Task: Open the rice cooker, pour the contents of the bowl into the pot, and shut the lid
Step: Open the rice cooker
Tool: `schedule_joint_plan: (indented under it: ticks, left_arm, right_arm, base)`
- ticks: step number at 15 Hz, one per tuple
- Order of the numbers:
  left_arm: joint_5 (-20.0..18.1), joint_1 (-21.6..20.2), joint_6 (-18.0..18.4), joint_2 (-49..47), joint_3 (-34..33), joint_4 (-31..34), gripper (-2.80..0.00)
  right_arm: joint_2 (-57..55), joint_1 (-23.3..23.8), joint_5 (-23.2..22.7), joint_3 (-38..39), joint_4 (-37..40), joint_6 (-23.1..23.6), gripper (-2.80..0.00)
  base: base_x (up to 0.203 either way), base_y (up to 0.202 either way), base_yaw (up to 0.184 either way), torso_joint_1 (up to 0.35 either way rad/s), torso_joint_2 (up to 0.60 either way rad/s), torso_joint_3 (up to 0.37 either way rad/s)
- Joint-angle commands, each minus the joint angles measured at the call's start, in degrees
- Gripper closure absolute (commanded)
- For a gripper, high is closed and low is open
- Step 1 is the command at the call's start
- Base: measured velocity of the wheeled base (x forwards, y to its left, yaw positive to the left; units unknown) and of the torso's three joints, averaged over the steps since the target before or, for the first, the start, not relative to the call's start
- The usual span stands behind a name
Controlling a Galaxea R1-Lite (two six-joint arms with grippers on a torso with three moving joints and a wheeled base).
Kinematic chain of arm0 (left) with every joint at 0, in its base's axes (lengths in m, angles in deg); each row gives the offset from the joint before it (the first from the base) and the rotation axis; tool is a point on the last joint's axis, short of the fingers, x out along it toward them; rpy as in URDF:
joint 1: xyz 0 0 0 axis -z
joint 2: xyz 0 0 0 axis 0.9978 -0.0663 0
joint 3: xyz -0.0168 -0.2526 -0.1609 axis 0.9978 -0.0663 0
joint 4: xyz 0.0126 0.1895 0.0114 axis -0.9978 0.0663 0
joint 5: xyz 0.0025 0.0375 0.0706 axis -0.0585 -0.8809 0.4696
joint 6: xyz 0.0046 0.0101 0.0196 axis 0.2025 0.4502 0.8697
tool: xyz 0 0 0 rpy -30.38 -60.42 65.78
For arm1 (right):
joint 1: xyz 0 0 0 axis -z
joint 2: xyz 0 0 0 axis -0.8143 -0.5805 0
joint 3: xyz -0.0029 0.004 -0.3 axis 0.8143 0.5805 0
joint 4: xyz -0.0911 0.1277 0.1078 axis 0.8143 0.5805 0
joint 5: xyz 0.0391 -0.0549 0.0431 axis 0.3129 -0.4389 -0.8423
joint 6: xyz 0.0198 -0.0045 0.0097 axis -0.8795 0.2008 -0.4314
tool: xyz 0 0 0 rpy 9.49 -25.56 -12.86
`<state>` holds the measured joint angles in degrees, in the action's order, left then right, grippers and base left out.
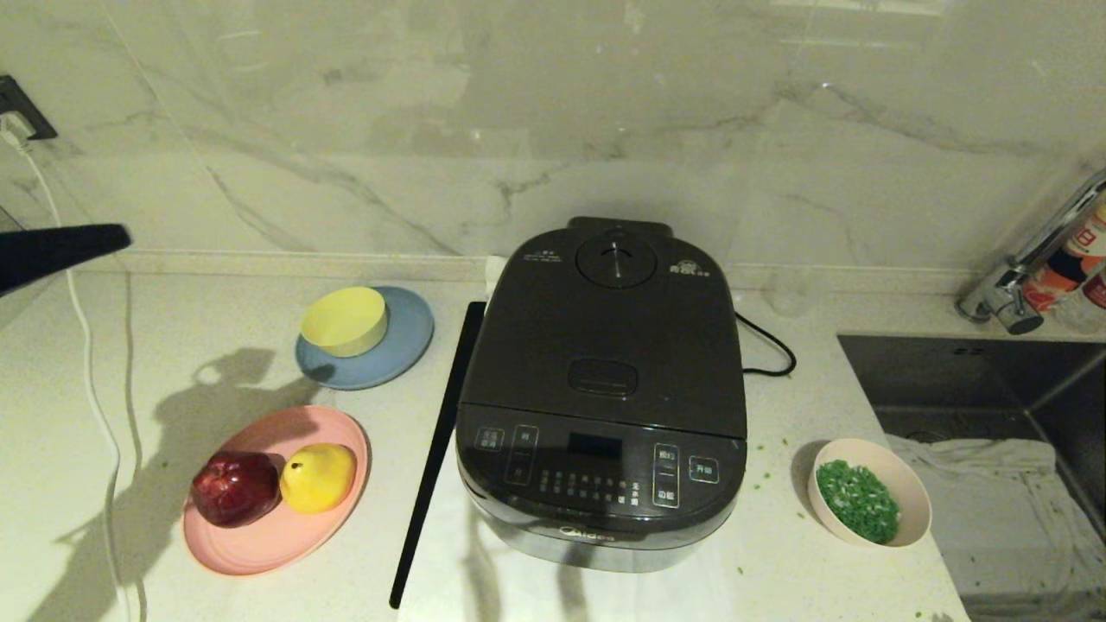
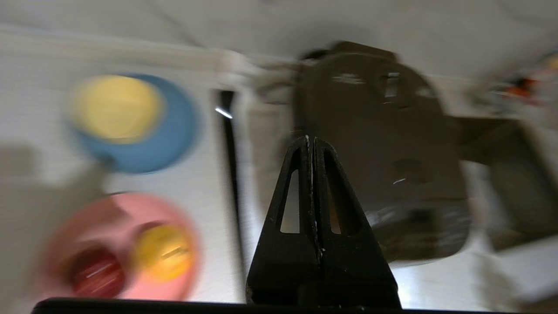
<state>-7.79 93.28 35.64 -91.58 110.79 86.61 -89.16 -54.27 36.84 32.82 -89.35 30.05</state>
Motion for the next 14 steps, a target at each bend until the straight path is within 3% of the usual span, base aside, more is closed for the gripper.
schedule_joint_plan:
  ticks: [1, 4, 6, 9, 11, 14]
  left_arm:
    - [-0.99, 7.05, -3.87, -15.89, 7.43, 0.21, 0.00]
    - [-1.47, 16.05, -10.20, -23.17, 14.17, 0.53, 0.00]
    - [-0.32, 22.18, -11.26, -25.08, 15.43, 0.83, 0.00]
    - [8.64, 30.64, -11.53, -28.32, 15.59, 0.30, 0.00]
    - [10.32, 34.88, -11.76, -29.09, 15.38, 0.49, 0.00]
    - [17.56, 39.28, -12.27, -32.15, 14.15, 0.01, 0.00]
  right_arm:
    - [0.01, 0.02, 0.00, 0.00, -0.01, 0.00, 0.00]
    - [0.01, 0.02, 0.00, 0.00, -0.01, 0.00, 0.00]
    - [0.01, 0.02, 0.00, 0.00, -0.01, 0.00, 0.00]
    - [0.01, 0.02, 0.00, 0.00, -0.01, 0.00, 0.00]
    - [0.01, 0.02, 0.00, 0.00, -0.01, 0.00, 0.00]
    - [0.01, 0.02, 0.00, 0.00, -0.01, 0.00, 0.00]
  base:
    - [0.000, 0.000, 0.000, 0.000, 0.00, 0.000]
    - [0.000, 0.000, 0.000, 0.000, 0.00, 0.000]
    - [0.000, 0.000, 0.000, 0.000, 0.00, 0.000]
    - [0.000, 0.000, 0.000, 0.000, 0.00, 0.000]
    - [0.000, 0.000, 0.000, 0.000, 0.00, 0.000]
    - [0.000, 0.000, 0.000, 0.000, 0.00, 0.000]
